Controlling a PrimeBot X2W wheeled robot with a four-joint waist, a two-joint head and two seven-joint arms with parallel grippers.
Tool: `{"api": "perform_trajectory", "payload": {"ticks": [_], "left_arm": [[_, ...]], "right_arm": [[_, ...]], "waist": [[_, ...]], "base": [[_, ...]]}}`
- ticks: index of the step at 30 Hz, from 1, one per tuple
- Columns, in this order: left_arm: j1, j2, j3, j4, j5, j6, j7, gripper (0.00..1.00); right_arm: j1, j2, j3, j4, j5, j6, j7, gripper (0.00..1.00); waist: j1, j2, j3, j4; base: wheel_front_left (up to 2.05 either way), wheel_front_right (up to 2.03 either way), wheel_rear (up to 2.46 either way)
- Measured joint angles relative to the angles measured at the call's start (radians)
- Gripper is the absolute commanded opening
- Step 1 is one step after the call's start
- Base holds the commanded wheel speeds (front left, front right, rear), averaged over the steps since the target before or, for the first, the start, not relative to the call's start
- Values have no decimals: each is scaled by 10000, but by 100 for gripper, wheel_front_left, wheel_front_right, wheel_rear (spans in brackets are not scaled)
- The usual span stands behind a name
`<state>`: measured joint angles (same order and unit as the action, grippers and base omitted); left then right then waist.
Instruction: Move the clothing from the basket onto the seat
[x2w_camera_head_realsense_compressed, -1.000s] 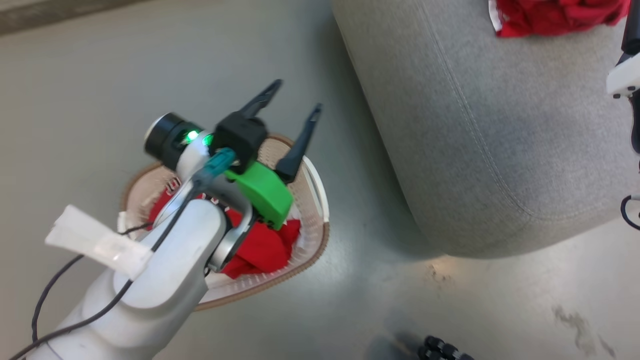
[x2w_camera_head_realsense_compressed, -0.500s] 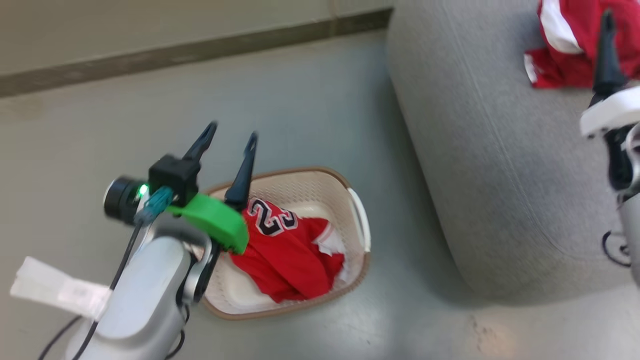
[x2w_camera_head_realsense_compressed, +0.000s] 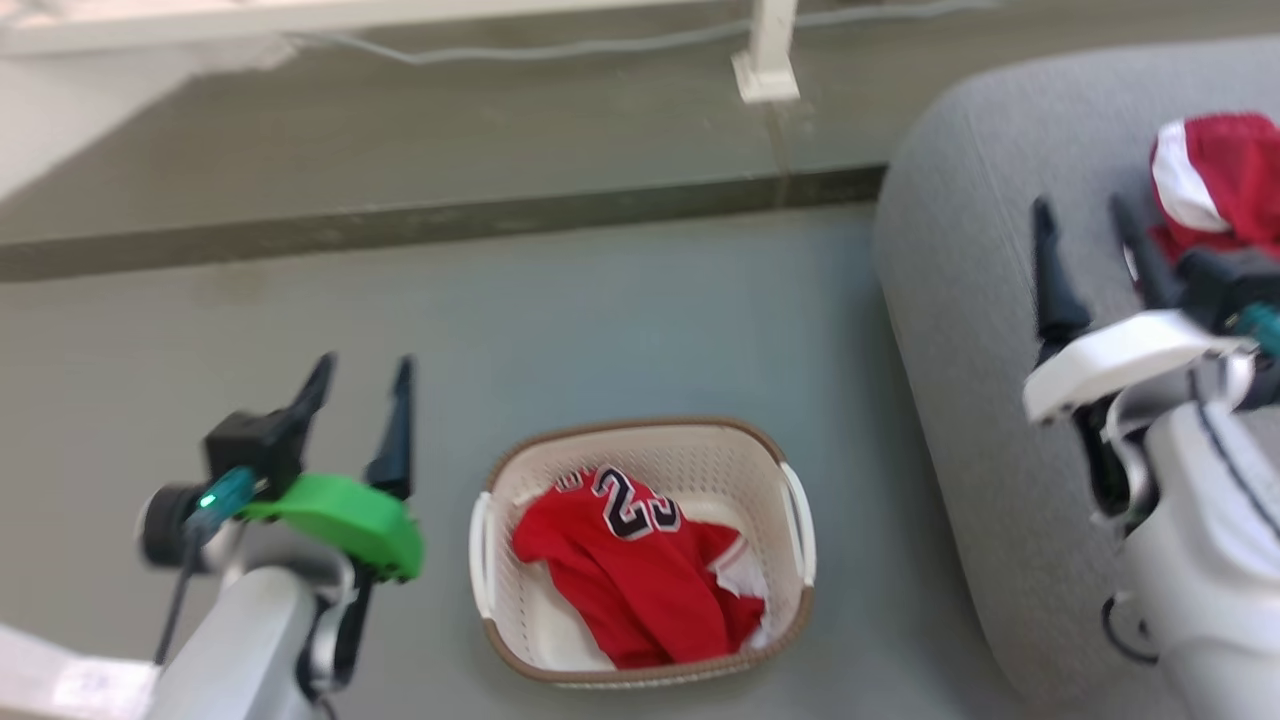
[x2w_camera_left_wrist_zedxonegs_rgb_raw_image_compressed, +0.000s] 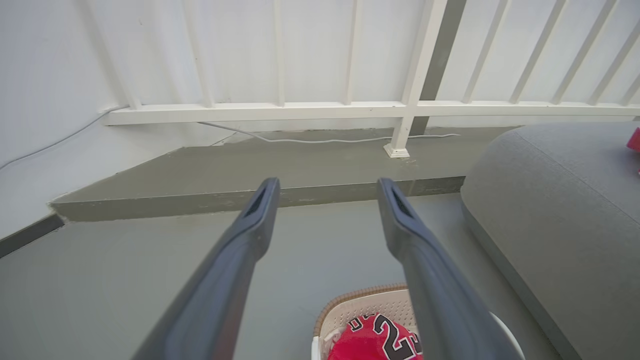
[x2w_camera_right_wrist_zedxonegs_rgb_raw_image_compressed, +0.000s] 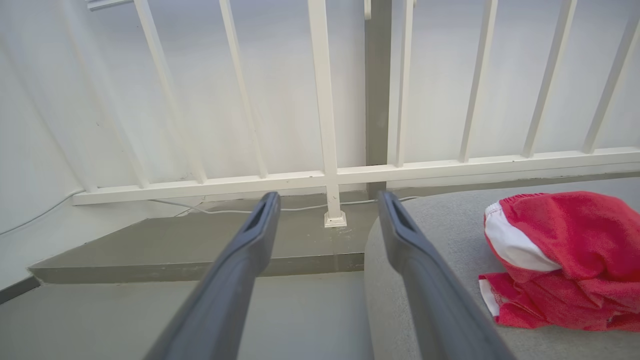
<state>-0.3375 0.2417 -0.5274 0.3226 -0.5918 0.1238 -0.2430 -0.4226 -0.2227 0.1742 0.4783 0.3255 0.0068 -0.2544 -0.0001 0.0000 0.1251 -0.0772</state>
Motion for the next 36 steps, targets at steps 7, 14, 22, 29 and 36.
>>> {"api": "perform_trajectory", "payload": {"ticks": [7,14,22,29,36], "left_arm": [[1046,23,1024,192,226,2,-56,100],[1924,8,1745,33,708,2,-56,100],[2712,-148,2266,-606,1164,2,-58,100],[3235,-328,2589,-1095,1312,2,-58,100],[3484,-397,2656,-1413,1407,2,-58,100]], "right_arm": [[959,512,510,-299,-100,-84,0,100],[1802,750,782,-717,-188,-276,44,100],[2826,1043,913,-1335,-184,-589,75,100],[3351,1058,874,-1797,-173,-721,132,100],[3546,1058,859,-2192,-174,-886,178,100]], "waist": [[0,0,-780,406],[0,0,-1338,555],[0,0,-1503,469],[0,0,-1540,367],[0,0,-1549,262]], "base": [[0,0,0],[0,0,0],[0,0,0],[0,0,0],[0,0,0]]}}
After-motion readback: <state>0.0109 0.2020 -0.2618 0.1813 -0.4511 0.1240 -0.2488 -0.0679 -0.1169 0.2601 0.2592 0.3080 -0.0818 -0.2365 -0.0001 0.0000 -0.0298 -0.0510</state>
